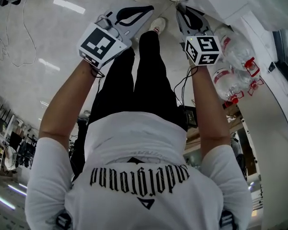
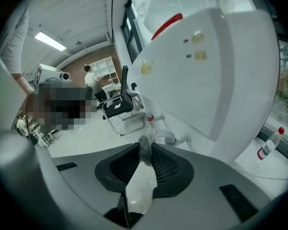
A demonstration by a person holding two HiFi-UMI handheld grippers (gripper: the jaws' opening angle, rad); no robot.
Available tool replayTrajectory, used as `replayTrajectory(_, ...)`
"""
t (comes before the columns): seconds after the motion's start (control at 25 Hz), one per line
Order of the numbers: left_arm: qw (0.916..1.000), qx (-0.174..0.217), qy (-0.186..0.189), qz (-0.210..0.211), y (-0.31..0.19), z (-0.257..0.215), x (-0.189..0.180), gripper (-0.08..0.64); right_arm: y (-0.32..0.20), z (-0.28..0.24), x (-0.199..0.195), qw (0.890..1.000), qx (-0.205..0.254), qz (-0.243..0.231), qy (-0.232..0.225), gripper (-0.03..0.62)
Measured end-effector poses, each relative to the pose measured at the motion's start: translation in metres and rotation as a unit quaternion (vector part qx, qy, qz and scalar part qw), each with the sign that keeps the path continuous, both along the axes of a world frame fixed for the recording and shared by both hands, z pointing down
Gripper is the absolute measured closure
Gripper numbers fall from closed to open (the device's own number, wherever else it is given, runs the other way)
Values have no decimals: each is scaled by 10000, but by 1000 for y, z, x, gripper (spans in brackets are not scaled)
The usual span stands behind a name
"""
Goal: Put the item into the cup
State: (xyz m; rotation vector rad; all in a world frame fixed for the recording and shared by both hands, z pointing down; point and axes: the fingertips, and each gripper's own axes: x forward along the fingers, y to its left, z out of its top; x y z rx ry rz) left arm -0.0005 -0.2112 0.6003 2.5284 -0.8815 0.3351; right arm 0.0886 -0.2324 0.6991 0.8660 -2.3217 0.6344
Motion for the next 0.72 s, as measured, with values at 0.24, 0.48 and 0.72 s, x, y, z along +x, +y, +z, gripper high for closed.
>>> replayTrajectory(0.24, 9999, -13, -107, 37, -6, 37, 6, 548, -11, 37, 4, 9998, -71, -48, 165, 514)
replayTrajectory(0.48, 9996, 144, -232, -6, -22, 63, 4, 548, -14, 74, 4, 9993, -199, -98, 316, 514)
replayTrajectory(0.72, 9998, 87, -134, -123, -37, 76, -5, 548, -28, 92, -2, 9990, -169, -43, 408, 514)
